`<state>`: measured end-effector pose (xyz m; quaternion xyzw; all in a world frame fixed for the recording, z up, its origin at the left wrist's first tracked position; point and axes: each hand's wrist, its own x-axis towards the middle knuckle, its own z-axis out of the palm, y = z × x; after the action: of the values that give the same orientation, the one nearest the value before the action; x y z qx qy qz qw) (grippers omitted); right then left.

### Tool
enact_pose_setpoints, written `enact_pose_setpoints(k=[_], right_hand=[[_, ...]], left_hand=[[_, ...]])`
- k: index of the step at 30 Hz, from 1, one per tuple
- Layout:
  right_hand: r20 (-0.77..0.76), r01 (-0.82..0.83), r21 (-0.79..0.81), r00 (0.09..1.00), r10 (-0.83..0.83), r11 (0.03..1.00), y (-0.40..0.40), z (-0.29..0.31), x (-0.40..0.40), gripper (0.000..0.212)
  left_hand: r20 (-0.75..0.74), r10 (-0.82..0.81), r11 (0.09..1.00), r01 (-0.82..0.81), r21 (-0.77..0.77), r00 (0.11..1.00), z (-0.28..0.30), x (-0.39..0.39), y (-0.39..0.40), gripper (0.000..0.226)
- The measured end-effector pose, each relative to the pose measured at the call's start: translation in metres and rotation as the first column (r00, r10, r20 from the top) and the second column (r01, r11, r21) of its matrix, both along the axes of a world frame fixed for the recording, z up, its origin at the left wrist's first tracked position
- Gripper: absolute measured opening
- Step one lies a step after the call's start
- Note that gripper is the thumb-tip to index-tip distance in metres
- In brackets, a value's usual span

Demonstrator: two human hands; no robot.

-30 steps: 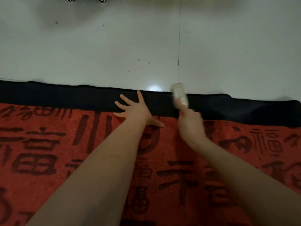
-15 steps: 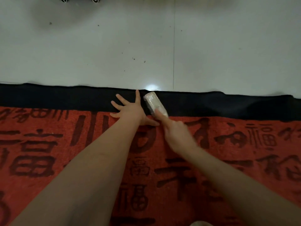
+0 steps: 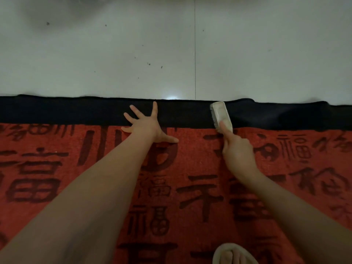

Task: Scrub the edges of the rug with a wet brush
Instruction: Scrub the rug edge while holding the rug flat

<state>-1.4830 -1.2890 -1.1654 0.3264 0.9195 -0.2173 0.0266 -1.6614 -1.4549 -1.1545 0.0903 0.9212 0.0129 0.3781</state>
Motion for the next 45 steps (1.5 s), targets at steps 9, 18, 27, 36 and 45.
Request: enact_pose_setpoints(k=[9, 18, 27, 36, 45], right_hand=[[-0.01, -0.007, 0.001, 1.0, 0.007, 1.0, 0.011, 0.003, 0.008, 0.055], [0.079, -0.324, 0.016, 0.944, 0.322, 0.946, -0.006, -0.003, 0.009, 0.06], [-0.042, -0.35, -0.116, 0.937, 0.348, 0.929, -0.033, -0.003, -0.003, 0.054], [-0.1, -0.16, -0.049, 0.983, 0.155, 0.986, 0.05, -0.002, 0.017, 0.05], [-0.005, -0.156, -0.062, 0.988, 0.156, 0.986, 0.047, -0.015, 0.017, 0.059]], left_hand=[[-0.009, -0.034, 0.999, 0.034, 0.014, 0.999, -0.001, 0.003, -0.004, 0.146], [-0.003, -0.037, 0.999, 0.037, 0.002, 0.999, -0.002, 0.0, -0.006, 0.146], [-0.119, -0.355, 0.925, 0.367, 0.101, 0.927, 0.012, 0.018, 0.057, 0.127], [-0.161, -0.352, 0.814, 0.386, 0.434, 0.922, -0.013, 0.083, 0.134, 0.142], [-0.241, -0.284, 0.927, 0.33, 0.177, 0.928, -0.027, 0.103, 0.144, 0.12]])
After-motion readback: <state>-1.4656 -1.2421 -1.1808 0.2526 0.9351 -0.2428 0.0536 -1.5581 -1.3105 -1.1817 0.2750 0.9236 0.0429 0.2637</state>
